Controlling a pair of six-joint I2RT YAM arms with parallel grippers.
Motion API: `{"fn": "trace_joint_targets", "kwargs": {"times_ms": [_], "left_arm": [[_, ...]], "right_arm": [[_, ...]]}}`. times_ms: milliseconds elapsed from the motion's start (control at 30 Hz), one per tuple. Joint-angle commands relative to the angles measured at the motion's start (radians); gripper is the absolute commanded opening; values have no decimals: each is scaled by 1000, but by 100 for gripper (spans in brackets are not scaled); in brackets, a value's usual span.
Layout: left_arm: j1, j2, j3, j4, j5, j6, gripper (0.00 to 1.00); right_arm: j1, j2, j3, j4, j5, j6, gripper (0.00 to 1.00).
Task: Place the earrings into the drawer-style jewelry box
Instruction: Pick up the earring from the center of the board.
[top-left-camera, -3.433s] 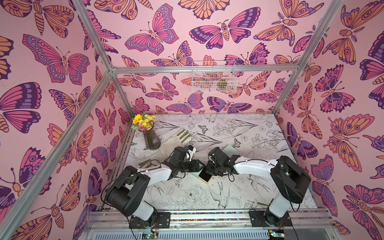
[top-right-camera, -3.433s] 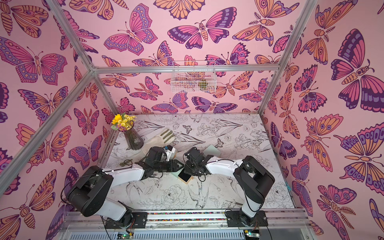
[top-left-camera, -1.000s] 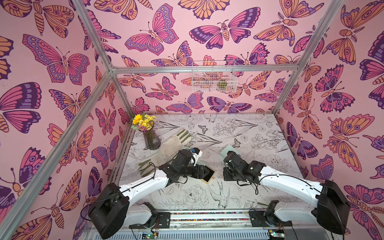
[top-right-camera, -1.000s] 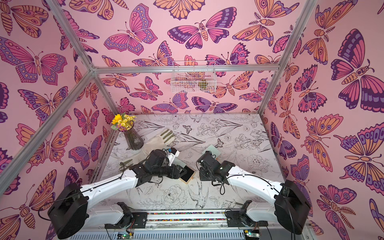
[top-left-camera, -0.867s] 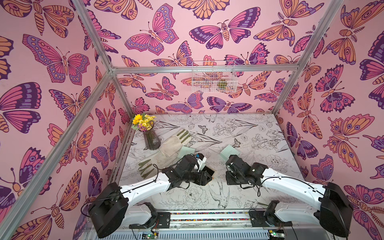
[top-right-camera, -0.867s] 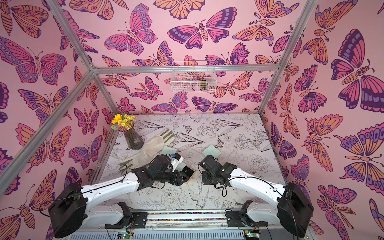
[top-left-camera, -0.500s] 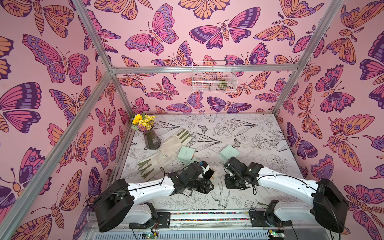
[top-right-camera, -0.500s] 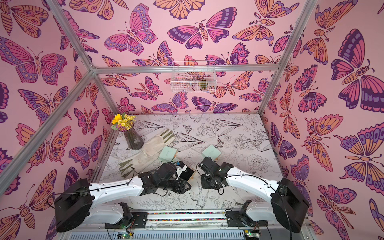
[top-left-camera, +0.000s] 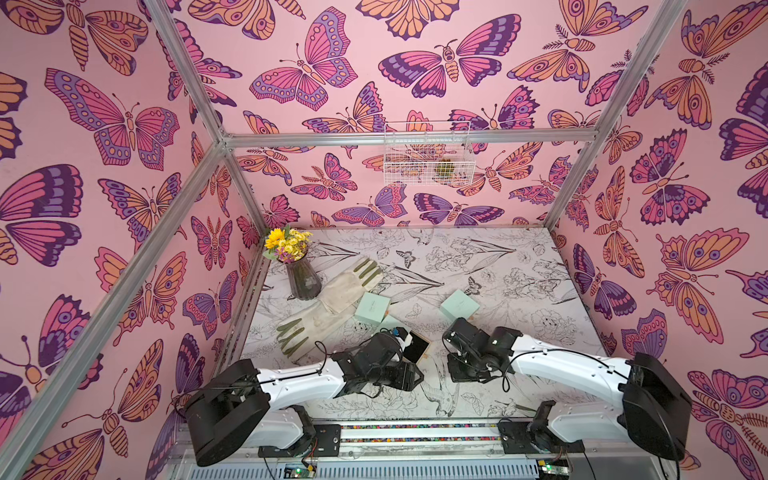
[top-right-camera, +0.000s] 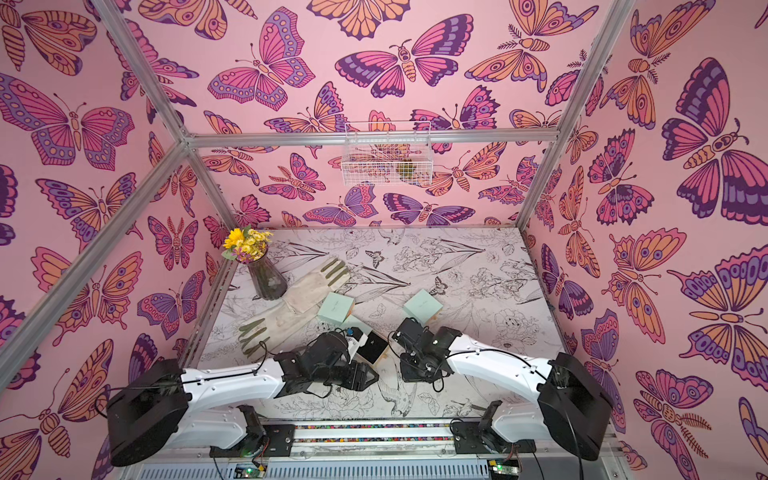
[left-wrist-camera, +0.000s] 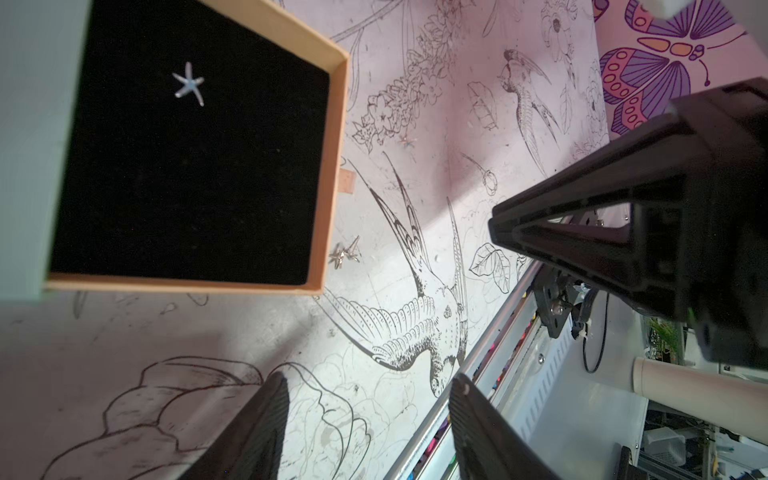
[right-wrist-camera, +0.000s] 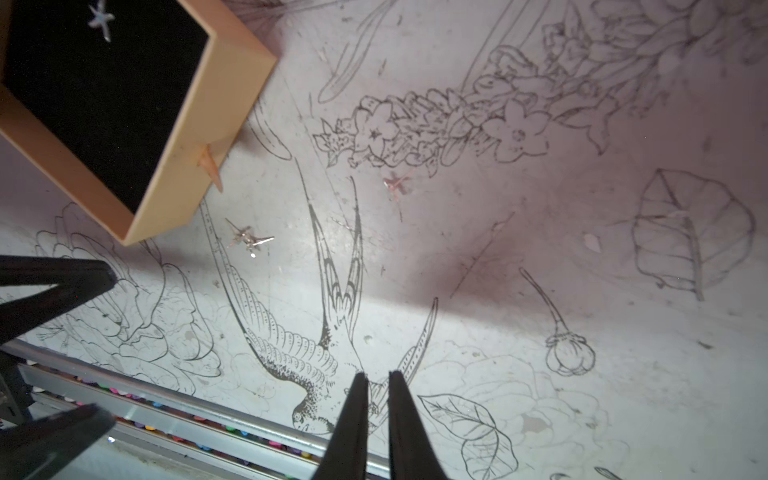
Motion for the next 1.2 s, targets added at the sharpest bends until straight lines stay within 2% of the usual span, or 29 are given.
{"fn": "trace_joint_targets", "kwargs": {"times_ms": [0, 133, 300, 633, 900, 967, 1100, 1167], "left_arm": [[-17, 7, 16, 5, 7, 45, 64], [-71, 43, 61, -13, -17, 71, 65], [-105, 85, 86, -11, -50, 69, 65], [-80, 75, 75, 41, -44, 39, 65], [33, 89, 115, 88, 28, 26, 65], [56, 108, 137, 86, 51, 34, 65], [66, 155, 207, 33, 59, 88, 64], [66, 178, 241, 9, 52, 118, 64]], "right_arm": [[-49, -52, 13, -121, 30, -5, 15], [-108, -106, -15, -155, -8, -34, 18], [-107, -110, -25, -146, 0, -57, 20], [-136, -71, -6, -104, -26, -95, 21], [-410, -174, -87, -62, -242, -153, 21], [-445, -171, -76, -88, -223, -178, 21], [-456, -132, -19, -216, -69, -186, 21], [-493, -130, -26, -229, -40, -176, 22]]}}
